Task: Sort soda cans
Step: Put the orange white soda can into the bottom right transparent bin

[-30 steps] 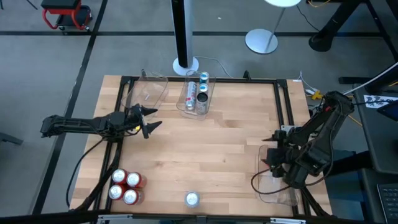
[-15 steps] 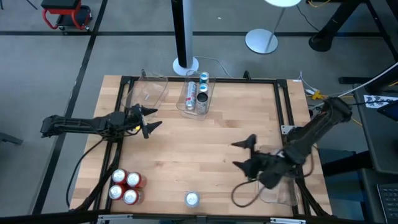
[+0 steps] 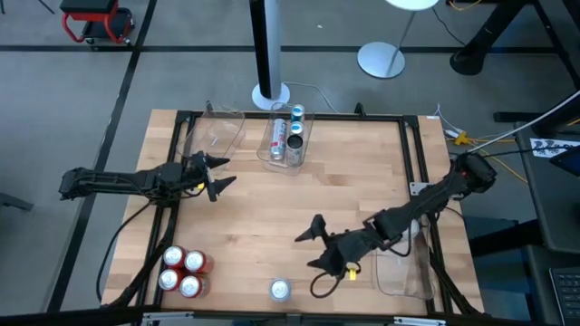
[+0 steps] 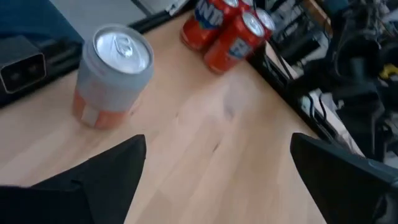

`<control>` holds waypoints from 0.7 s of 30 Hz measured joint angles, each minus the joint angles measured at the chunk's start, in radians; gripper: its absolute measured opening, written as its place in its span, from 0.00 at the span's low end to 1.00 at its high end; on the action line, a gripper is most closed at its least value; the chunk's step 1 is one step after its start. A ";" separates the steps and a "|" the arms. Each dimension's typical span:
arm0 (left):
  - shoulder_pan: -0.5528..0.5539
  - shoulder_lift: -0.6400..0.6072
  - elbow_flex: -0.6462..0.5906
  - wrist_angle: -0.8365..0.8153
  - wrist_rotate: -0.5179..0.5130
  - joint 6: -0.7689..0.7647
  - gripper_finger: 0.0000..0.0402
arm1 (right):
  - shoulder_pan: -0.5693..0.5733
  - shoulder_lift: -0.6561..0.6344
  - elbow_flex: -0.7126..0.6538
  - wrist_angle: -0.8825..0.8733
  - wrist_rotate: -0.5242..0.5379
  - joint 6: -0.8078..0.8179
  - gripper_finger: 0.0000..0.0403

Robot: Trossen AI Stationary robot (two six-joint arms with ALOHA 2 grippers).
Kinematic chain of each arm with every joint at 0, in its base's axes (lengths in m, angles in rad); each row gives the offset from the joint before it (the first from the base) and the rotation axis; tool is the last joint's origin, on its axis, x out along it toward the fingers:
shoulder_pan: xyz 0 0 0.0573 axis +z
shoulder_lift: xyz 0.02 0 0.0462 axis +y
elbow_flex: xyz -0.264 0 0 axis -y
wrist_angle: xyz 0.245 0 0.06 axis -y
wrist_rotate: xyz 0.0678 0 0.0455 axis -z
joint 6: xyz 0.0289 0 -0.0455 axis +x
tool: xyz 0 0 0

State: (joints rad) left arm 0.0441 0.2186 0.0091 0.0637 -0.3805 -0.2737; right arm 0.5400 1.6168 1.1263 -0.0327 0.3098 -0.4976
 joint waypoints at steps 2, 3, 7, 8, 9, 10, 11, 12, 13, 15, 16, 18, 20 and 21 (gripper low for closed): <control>0.000 0.000 0.000 0.000 0.000 0.000 0.93 | -0.007 0.016 0.000 0.037 -0.017 -0.007 0.99; 0.000 0.000 0.000 -0.001 0.000 0.000 0.93 | -0.009 0.024 0.000 0.056 -0.023 -0.012 0.99; 0.000 0.000 0.000 0.000 0.000 -0.003 0.93 | -0.012 0.065 0.000 0.163 -0.067 -0.068 0.99; 0.000 0.000 0.000 0.000 0.000 -0.003 0.93 | -0.011 0.076 0.000 0.194 -0.072 -0.081 0.99; 0.000 0.000 0.000 0.000 0.000 -0.003 0.93 | -0.011 0.089 0.000 0.224 -0.081 -0.090 0.99; 0.000 0.000 0.000 0.000 0.000 -0.003 0.93 | -0.010 0.101 0.000 0.258 -0.090 -0.114 0.99; 0.000 0.000 0.000 0.000 0.000 -0.003 0.93 | -0.010 0.113 0.000 0.289 -0.101 -0.143 0.99; 0.000 0.000 0.000 0.000 0.000 -0.003 0.93 | -0.010 0.124 0.000 0.323 -0.119 -0.180 0.99; 0.000 0.000 0.000 -0.001 0.000 -0.003 0.93 | -0.010 0.133 0.000 0.357 -0.145 -0.207 0.99; 0.000 0.000 0.000 0.000 0.000 -0.004 0.93 | -0.011 0.142 0.000 0.398 -0.201 -0.217 0.99; 0.000 0.000 0.000 0.000 0.000 -0.004 0.93 | -0.013 0.142 0.000 0.400 -0.207 -0.211 0.99; 0.000 0.000 0.000 -0.001 0.000 -0.004 0.93 | -0.018 0.142 0.000 0.400 -0.206 -0.195 0.99; 0.000 0.000 0.000 0.000 0.000 -0.004 0.93 | -0.017 0.143 0.000 0.405 -0.207 -0.193 0.99; 0.000 0.000 0.000 0.000 0.000 -0.004 0.93 | -0.017 0.143 0.000 0.412 -0.208 -0.193 0.99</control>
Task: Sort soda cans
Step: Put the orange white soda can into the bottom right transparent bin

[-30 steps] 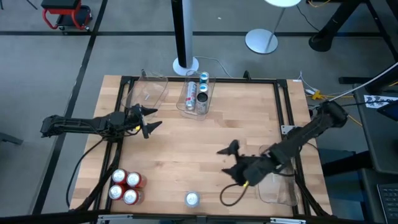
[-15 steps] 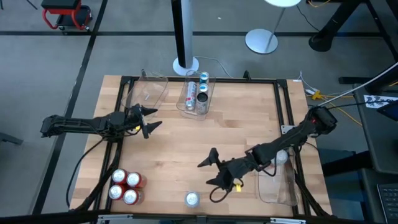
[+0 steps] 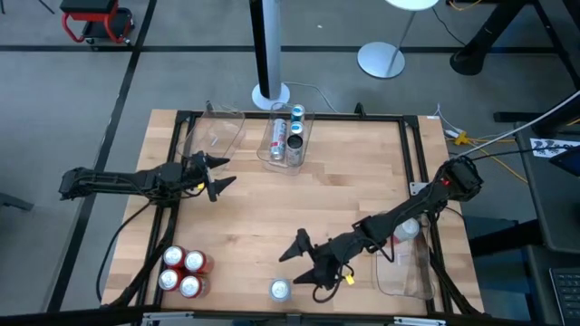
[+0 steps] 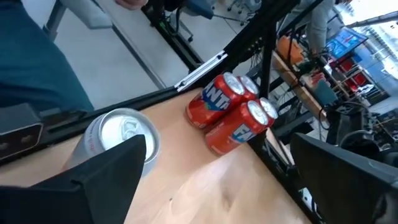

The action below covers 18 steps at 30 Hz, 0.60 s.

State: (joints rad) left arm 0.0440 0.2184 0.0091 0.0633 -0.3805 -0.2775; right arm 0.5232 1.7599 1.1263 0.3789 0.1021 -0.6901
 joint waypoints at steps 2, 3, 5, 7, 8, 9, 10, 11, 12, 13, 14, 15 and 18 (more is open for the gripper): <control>0.000 0.000 0.000 0.001 0.000 -0.002 0.93 | 0.000 0.000 0.000 0.018 0.001 0.006 0.99; 0.000 0.000 0.000 0.000 0.000 -0.003 0.93 | 0.000 0.000 0.000 0.028 0.004 0.015 0.99; 0.000 0.000 0.000 0.000 0.000 -0.003 0.93 | 0.000 0.000 0.000 0.074 0.008 0.027 0.99; 0.000 0.000 0.000 0.000 0.000 -0.003 0.93 | -0.002 0.000 0.004 0.121 0.001 0.032 0.99; 0.000 0.000 0.000 0.000 0.000 -0.001 0.93 | -0.002 0.000 0.015 0.114 0.001 0.031 0.99; 0.000 0.000 0.000 0.000 0.000 0.001 0.93 | 0.000 0.000 0.033 0.085 0.001 0.027 0.99; 0.000 0.000 0.000 0.000 0.000 0.001 0.93 | 0.000 0.000 0.062 0.026 0.002 0.019 0.99; 0.000 0.000 0.000 0.000 0.000 0.000 0.93 | 0.003 0.000 0.098 -0.049 0.004 0.008 0.99; 0.000 0.000 0.000 0.000 0.000 0.000 0.93 | 0.012 0.007 0.140 -0.129 0.020 0.007 0.99; 0.000 0.000 0.000 0.000 0.000 -0.002 0.93 | 0.015 0.019 0.191 -0.213 0.044 0.004 0.99; 0.000 0.000 0.000 0.000 0.000 -0.002 0.93 | 0.017 0.032 0.242 -0.303 0.061 -0.004 0.99; 0.000 0.000 0.000 -0.001 0.000 -0.003 0.93 | 0.022 0.053 0.296 -0.392 0.065 -0.010 0.99; 0.000 0.000 0.000 -0.001 0.000 -0.003 0.93 | 0.023 0.126 0.464 -0.595 0.063 -0.025 0.99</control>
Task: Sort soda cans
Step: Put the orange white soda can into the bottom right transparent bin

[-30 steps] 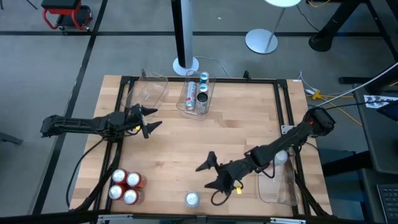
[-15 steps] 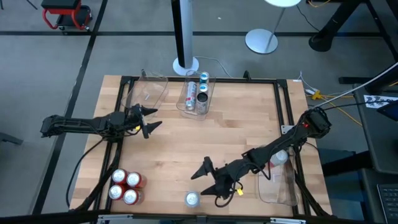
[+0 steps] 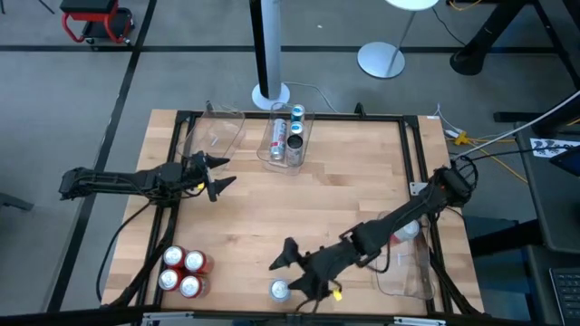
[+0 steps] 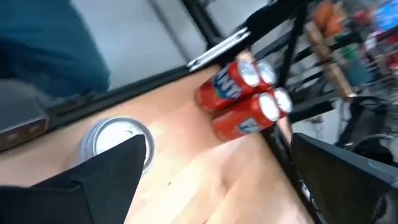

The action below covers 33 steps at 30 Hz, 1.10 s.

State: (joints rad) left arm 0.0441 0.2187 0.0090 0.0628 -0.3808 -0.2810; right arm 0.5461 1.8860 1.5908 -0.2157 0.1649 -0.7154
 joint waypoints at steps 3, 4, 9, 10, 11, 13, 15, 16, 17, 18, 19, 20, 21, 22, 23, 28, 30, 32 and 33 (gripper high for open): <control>0.000 0.000 0.000 -0.001 0.000 -0.005 0.93 | -0.002 0.070 0.156 -0.180 -0.013 0.001 0.99; 0.000 0.000 0.000 -0.001 0.000 -0.005 0.93 | -0.003 0.093 0.201 -0.236 -0.018 0.001 0.99; 0.000 0.000 0.000 -0.002 0.000 -0.004 0.93 | -0.004 0.180 0.370 -0.412 -0.060 0.005 0.99; 0.000 0.000 0.000 -0.002 0.000 -0.003 0.93 | -0.004 0.189 0.389 -0.430 -0.076 0.007 0.99; 0.000 0.000 0.000 -0.002 0.000 -0.001 0.93 | -0.003 0.197 0.400 -0.444 -0.094 0.011 0.99; 0.000 0.000 0.000 -0.002 0.000 -0.001 0.93 | -0.003 0.209 0.404 -0.474 -0.123 0.032 0.99; 0.000 0.000 0.000 -0.002 0.000 -0.001 0.93 | -0.003 0.223 0.403 -0.491 -0.139 0.045 0.99; 0.000 0.000 0.000 -0.002 0.000 -0.001 0.93 | -0.003 0.228 0.403 -0.495 -0.145 0.052 0.99; 0.000 0.000 0.000 -0.002 0.000 -0.001 0.93 | -0.003 0.230 0.403 -0.501 -0.150 0.053 0.99; 0.000 0.000 0.000 -0.002 0.000 -0.001 0.93 | -0.003 0.235 0.400 -0.498 -0.156 0.053 0.99; 0.000 0.000 0.000 -0.002 0.000 -0.002 0.93 | -0.003 0.240 0.398 -0.481 -0.160 0.054 0.99; 0.000 0.000 0.000 -0.002 0.000 -0.003 0.93 | -0.003 0.244 0.397 -0.479 -0.160 0.054 0.99; 0.000 0.000 0.000 -0.002 0.001 -0.003 0.93 | -0.003 0.251 0.396 -0.486 -0.160 0.053 0.99; 0.000 0.000 0.000 -0.002 0.001 -0.003 0.93 | -0.003 0.259 0.396 -0.481 -0.160 0.053 0.99; 0.000 0.000 0.000 -0.002 0.001 -0.003 0.93 | -0.003 0.264 0.395 -0.480 -0.161 0.053 0.99; 0.000 0.001 0.000 -0.002 0.001 -0.004 0.93 | -0.003 0.296 0.395 -0.468 -0.213 0.055 0.99; 0.000 0.002 0.000 -0.002 0.001 -0.004 0.93 | -0.003 0.310 0.395 -0.457 -0.233 0.054 0.99; 0.000 0.004 0.000 -0.003 0.001 -0.004 0.93 | -0.003 0.315 0.395 -0.430 -0.238 0.054 0.99; 0.000 0.006 0.000 -0.002 0.001 -0.004 0.93 | -0.003 0.315 0.395 -0.430 -0.237 0.053 0.99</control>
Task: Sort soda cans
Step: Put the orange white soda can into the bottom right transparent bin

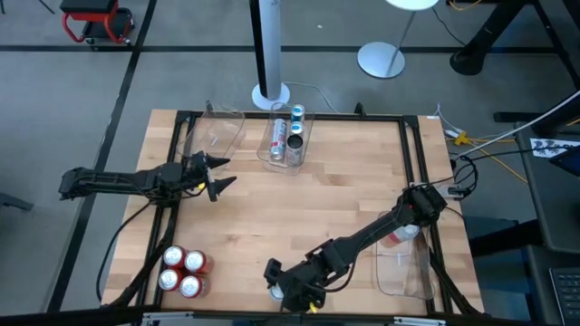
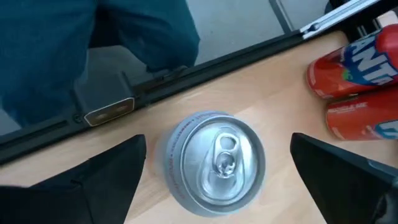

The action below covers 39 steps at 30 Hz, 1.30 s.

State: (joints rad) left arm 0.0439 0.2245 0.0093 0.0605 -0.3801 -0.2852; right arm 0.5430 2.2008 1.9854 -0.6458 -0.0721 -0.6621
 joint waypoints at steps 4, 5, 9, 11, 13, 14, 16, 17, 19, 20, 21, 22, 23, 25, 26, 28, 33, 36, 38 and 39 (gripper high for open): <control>0.000 -0.001 0.000 0.001 0.000 0.000 0.93 | 0.000 -0.001 0.000 0.001 0.040 -0.003 0.99; 0.000 -0.001 0.000 0.001 0.000 0.000 0.93 | 0.000 -0.001 0.000 0.003 0.043 -0.005 0.99; 0.000 0.000 0.000 0.001 0.000 0.000 0.93 | -0.001 0.015 0.001 0.025 0.035 -0.015 0.99; 0.000 0.000 0.000 0.001 0.000 0.000 0.93 | -0.001 0.036 0.001 0.038 0.027 -0.017 0.99; 0.000 0.001 0.000 0.001 0.000 -0.001 0.93 | -0.002 0.055 0.000 0.043 0.014 -0.020 0.99; 0.000 0.003 0.000 0.001 0.000 -0.001 0.93 | -0.002 0.062 0.000 0.052 0.005 -0.020 0.99; 0.000 0.005 0.000 0.001 0.000 -0.002 0.93 | -0.008 0.074 0.000 0.053 -0.008 -0.020 0.99; 0.000 0.005 0.000 0.002 0.000 -0.003 0.93 | -0.008 0.079 0.000 0.047 -0.011 -0.019 0.99; 0.000 0.005 0.000 0.001 0.000 -0.004 0.93 | -0.014 0.094 0.000 0.050 -0.018 -0.018 0.99; 0.000 0.005 0.000 0.001 0.000 -0.004 0.93 | -0.014 0.097 0.000 0.044 -0.019 -0.019 0.99; 0.000 0.005 0.000 0.001 0.000 -0.004 0.93 | -0.015 0.099 -0.001 0.044 -0.024 -0.019 0.99; 0.000 0.005 0.000 0.001 0.000 -0.003 0.93 | -0.017 0.102 0.000 0.060 -0.026 -0.020 0.99; 0.000 0.005 0.000 0.001 0.000 -0.004 0.93 | -0.021 0.103 0.000 0.070 -0.027 -0.022 0.99; 0.000 0.005 0.000 0.002 0.000 -0.004 0.93 | -0.021 0.107 0.000 0.070 -0.029 -0.024 0.99; 0.000 0.005 0.000 0.002 0.000 -0.003 0.93 | -0.022 0.112 0.000 0.072 -0.029 -0.024 0.99; 0.000 0.005 0.000 0.002 0.000 -0.002 0.93 | -0.023 0.117 0.000 0.065 -0.028 -0.024 0.96; 0.000 0.005 0.000 0.003 0.000 -0.003 0.93 | -0.023 0.114 0.002 0.076 -0.044 -0.024 0.78; 0.000 0.005 0.000 0.002 0.000 0.000 0.93 | -0.025 0.113 0.011 0.068 -0.035 -0.029 0.72; 0.000 0.005 0.000 0.002 0.000 0.000 0.93 | -0.027 0.113 0.016 0.056 -0.041 -0.029 0.72; 0.000 0.005 0.000 0.002 0.000 0.000 0.93 | -0.027 0.113 0.021 0.047 -0.046 -0.034 0.72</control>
State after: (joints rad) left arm 0.0437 0.2298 0.0093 0.0628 -0.3801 -0.2852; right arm 0.5163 2.3142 2.0063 -0.5987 -0.1185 -0.6960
